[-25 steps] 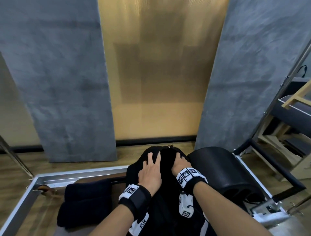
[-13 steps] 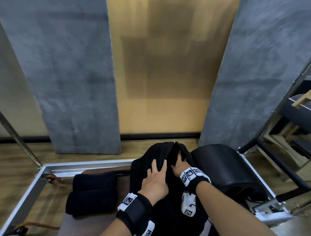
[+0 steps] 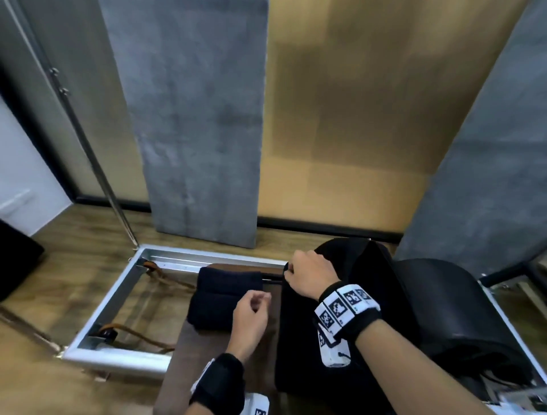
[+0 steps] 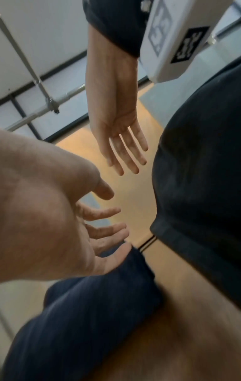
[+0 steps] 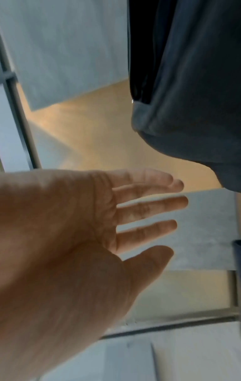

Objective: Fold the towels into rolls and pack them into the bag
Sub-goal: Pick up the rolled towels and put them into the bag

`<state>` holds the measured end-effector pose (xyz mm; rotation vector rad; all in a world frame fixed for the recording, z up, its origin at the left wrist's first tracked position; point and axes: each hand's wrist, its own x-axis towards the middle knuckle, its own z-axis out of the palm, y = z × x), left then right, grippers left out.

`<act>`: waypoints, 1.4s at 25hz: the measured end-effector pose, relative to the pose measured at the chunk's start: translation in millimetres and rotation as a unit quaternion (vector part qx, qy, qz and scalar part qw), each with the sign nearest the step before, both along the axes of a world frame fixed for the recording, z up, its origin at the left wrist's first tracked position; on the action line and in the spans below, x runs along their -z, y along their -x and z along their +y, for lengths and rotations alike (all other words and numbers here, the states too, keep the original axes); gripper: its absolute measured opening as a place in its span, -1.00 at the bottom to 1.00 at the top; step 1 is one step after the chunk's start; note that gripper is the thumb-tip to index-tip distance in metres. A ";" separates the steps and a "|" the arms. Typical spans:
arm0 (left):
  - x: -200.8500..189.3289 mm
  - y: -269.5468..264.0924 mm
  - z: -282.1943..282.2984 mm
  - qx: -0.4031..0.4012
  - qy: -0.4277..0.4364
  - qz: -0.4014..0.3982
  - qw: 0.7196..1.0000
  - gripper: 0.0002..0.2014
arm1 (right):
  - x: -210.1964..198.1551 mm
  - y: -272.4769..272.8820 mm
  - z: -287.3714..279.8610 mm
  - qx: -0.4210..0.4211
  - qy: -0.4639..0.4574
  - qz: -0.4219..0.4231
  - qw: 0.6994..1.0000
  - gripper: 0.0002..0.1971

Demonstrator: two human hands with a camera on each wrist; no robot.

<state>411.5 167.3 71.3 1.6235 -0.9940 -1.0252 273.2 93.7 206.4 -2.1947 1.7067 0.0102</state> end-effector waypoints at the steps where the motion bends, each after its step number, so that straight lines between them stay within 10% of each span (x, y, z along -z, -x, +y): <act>1: 11.4 -12.9 7.8 -0.027 -0.019 0.018 0.999 -0.88 | 13.8 -14.4 2.7 -0.023 -0.009 0.007 1.000 -0.75; 9: 55.6 -60.5 45.8 -0.165 -0.187 0.249 0.936 -0.73 | 111.4 -86.1 31.3 -0.140 -0.031 0.103 0.984 -0.33; 14: 42.3 -66.8 61.4 -0.138 -0.165 0.312 0.925 -0.66 | 119.5 -91.7 44.4 -0.134 -0.073 0.093 0.984 -0.50; 19: 30.7 -65.4 63.3 -0.159 -0.118 0.373 0.906 -0.52 | 102.2 -87.3 59.2 -0.055 -0.183 -0.095 0.977 -0.46; 25: -25.1 -49.4 37.5 -0.158 -0.019 0.412 0.897 -0.49 | 48.1 -55.3 60.4 -0.034 -0.109 -0.231 0.966 -0.34; 29: -73.4 -15.1 10.3 -0.084 0.018 0.440 0.894 -0.45 | -0.6 -2.0 50.4 0.047 -0.218 -0.411 0.884 -0.28; 35: -122.4 79.8 -14.9 0.116 0.044 0.415 0.901 -0.41 | -48.8 114.9 47.0 -0.009 -0.347 -0.381 0.857 -0.51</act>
